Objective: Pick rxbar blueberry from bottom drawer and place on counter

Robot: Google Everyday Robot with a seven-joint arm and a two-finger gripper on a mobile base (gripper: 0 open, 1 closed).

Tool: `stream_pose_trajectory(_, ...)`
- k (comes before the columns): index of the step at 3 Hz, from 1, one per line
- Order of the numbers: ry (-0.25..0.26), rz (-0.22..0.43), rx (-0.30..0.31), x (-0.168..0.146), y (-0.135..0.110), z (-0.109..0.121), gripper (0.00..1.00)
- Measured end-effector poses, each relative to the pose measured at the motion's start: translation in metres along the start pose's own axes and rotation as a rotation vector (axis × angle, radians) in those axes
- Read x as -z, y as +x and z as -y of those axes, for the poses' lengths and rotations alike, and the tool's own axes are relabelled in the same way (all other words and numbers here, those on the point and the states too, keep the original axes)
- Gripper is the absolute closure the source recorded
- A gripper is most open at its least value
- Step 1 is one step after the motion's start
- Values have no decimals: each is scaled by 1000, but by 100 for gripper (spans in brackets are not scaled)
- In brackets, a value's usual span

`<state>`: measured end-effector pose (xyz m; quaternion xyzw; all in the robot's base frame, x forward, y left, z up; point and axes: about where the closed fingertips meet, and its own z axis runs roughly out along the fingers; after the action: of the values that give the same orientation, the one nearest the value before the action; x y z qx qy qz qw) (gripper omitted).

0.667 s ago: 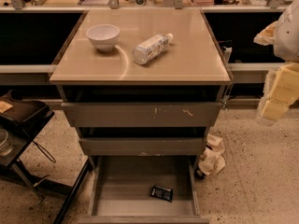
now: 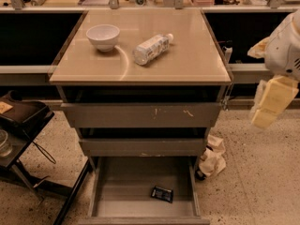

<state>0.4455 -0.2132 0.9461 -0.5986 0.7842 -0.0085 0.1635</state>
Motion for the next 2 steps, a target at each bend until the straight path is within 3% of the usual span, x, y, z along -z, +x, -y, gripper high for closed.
stream_pose_trajectory(2,-198,134,-138,-178,15,-34,0)
